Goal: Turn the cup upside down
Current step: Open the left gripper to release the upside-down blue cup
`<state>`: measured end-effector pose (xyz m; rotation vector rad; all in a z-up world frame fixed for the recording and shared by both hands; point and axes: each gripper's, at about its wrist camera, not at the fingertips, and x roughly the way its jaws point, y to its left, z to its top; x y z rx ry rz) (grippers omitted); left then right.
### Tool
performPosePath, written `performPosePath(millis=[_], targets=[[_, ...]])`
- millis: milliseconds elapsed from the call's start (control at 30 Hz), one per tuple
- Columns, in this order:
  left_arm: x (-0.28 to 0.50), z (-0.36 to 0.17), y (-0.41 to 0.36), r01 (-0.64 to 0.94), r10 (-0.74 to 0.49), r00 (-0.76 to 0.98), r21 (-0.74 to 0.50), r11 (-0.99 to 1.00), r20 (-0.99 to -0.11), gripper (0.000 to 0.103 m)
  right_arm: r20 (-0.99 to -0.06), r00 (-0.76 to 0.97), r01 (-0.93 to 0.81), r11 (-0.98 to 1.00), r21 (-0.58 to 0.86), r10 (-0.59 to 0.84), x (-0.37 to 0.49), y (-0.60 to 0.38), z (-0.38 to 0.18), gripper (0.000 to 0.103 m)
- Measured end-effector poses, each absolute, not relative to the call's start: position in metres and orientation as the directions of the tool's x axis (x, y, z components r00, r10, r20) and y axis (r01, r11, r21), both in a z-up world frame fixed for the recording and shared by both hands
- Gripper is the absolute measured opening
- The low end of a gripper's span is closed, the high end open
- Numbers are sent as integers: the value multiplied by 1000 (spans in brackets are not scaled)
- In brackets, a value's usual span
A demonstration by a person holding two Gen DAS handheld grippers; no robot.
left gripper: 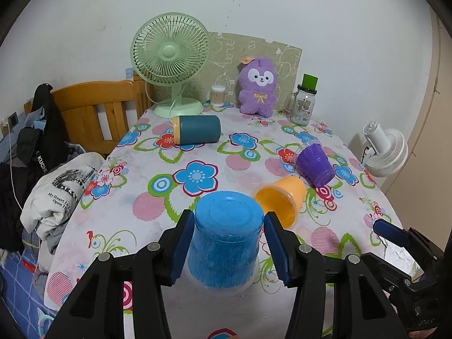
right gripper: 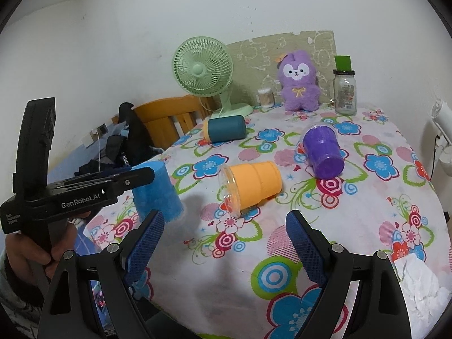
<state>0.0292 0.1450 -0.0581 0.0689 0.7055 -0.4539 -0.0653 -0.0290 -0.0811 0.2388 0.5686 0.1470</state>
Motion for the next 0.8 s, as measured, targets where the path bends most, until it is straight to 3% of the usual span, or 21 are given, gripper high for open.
performPosePath(millis=[633,767,800], targets=[[38,-70,148,411,-385,639,-127,903,-666,54,-533,819,-78,962,262,211,-58,-26,-88,90],[39,-70,150,412,-399,622,-151,898,-674,77,-538,815,-82,962,260,214,-57,-24,-89,90],[39,-69,151,409,-400,622,-157,899,-673,79,-538,815,-83,962,260,216,-57,-24,-90,90]])
